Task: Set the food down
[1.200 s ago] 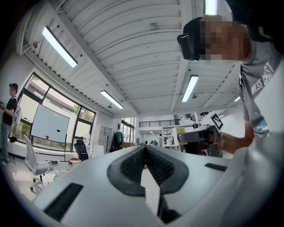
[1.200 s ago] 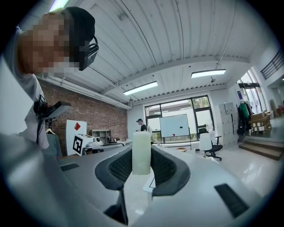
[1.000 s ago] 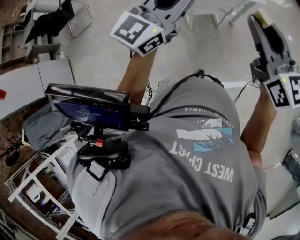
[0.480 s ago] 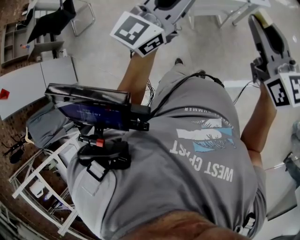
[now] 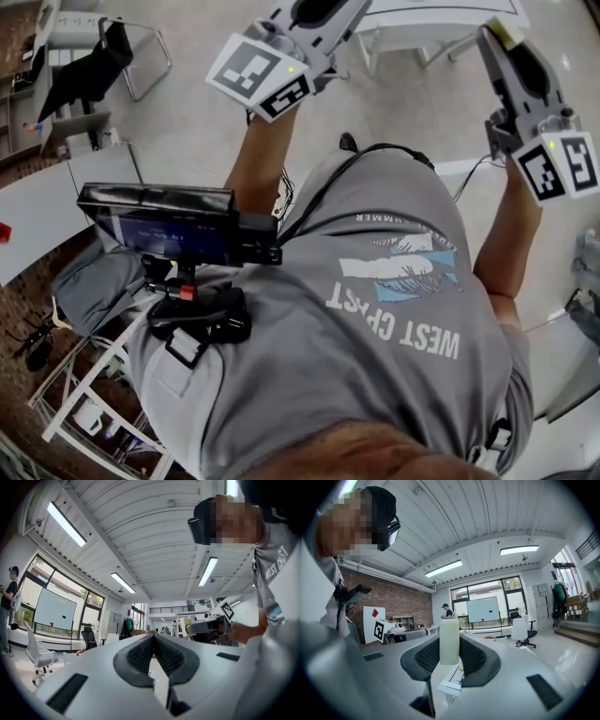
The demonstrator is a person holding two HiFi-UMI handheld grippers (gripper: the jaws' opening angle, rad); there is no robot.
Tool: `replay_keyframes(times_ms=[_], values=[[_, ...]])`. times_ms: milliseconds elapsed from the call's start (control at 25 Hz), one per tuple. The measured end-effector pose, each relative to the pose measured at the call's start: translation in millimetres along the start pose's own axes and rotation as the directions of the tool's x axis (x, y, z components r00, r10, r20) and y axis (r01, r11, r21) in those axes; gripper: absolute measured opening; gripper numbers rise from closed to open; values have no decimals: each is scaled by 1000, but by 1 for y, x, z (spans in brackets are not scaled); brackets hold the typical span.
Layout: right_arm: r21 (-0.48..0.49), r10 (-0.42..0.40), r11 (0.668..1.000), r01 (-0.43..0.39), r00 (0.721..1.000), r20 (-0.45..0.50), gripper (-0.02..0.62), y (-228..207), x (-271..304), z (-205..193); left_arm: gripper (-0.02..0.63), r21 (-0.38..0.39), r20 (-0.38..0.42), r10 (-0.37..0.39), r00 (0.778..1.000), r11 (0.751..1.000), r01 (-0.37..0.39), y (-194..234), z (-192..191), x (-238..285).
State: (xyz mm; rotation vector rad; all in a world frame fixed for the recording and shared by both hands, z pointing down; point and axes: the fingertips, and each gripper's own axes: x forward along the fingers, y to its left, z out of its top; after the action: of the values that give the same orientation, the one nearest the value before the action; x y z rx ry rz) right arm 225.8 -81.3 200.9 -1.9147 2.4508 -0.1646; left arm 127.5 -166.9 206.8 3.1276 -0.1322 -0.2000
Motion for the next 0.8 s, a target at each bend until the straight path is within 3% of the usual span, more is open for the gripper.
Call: replay_keyframes(times_ms=[240,640,800], values=[[-11,-16,1000,15,1000,-21,103,-26,63,-28,8,-11,-15,-16,1000,1000,16,57,-32,6],[-24,-26,999,22,988,-153,103,-101,104,-69,8,-51,-43,1,999,999,-3,62,-53,40],[-33,-14,999,7,973,-232,103,-134,141,-90,8,-63,-44,20,999,998,-23,67,-45,46]])
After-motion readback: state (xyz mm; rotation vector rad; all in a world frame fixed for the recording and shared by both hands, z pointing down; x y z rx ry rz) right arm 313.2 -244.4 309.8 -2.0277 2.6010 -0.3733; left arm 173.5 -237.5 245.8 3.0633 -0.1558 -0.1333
